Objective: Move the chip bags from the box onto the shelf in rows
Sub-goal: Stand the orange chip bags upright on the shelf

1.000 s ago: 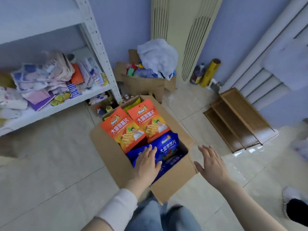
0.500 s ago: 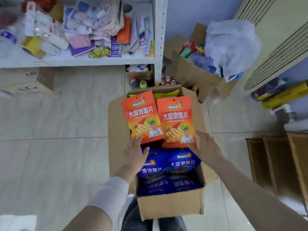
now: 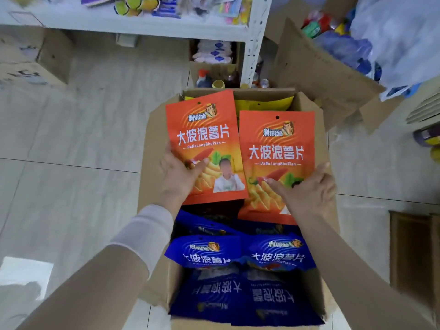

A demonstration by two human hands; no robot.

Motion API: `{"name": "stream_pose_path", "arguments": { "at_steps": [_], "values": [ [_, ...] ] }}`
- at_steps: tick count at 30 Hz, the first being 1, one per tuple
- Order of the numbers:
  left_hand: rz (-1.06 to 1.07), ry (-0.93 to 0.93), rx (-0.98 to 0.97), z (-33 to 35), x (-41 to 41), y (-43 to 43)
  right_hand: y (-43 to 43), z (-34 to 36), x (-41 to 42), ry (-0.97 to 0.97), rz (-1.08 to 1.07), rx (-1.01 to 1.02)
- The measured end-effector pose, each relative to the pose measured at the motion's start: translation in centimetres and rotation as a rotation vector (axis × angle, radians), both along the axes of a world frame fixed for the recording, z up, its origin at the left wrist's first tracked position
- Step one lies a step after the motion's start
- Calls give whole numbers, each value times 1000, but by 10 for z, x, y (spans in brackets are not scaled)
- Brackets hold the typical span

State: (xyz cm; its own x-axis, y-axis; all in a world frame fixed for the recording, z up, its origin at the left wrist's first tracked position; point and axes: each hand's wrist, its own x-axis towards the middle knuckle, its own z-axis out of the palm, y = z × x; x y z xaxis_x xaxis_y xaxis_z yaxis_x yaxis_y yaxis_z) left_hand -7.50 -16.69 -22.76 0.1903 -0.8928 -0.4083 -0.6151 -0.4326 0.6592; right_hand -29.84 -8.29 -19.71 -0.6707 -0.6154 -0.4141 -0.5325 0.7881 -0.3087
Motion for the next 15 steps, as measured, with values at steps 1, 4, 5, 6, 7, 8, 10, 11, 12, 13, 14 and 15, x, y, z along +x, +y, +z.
{"name": "stream_pose_path", "arguments": {
  "at_steps": [1,4,5,6,7,8,10,11,12,13,14,15],
  "values": [
    [-4,-30,-37,-2,-1,0,0,-3,-1,15,-5,-9],
    [-40,-146,-142,0,-5,2,1,-4,-2,14,-5,-52],
    [-41,-155,-160,2,-6,2,1,-4,-3,2,-7,-63],
    [-35,-151,-180,4,-7,1,0,-3,-4,-18,-12,-75],
    [-28,-131,-183,2,-6,0,-1,-1,-5,-50,-28,-90],
    [-20,-98,-192,4,-6,0,-2,2,-7,-99,-54,-114],
    [15,55,-200,7,-4,-2,-2,8,-12,-223,-89,-161],
    [46,150,-184,10,-3,-2,-2,12,-14,-283,-89,-174],
    [63,226,-148,13,-4,-1,0,13,-18,-324,-84,-180],
    [64,272,-104,13,-3,0,1,15,-21,-351,-87,-184],
    [63,301,-71,12,-3,2,3,16,-23,-377,-95,-187],
    [63,325,-41,10,-1,3,4,16,-23,-407,-105,-187]
  ]
}}
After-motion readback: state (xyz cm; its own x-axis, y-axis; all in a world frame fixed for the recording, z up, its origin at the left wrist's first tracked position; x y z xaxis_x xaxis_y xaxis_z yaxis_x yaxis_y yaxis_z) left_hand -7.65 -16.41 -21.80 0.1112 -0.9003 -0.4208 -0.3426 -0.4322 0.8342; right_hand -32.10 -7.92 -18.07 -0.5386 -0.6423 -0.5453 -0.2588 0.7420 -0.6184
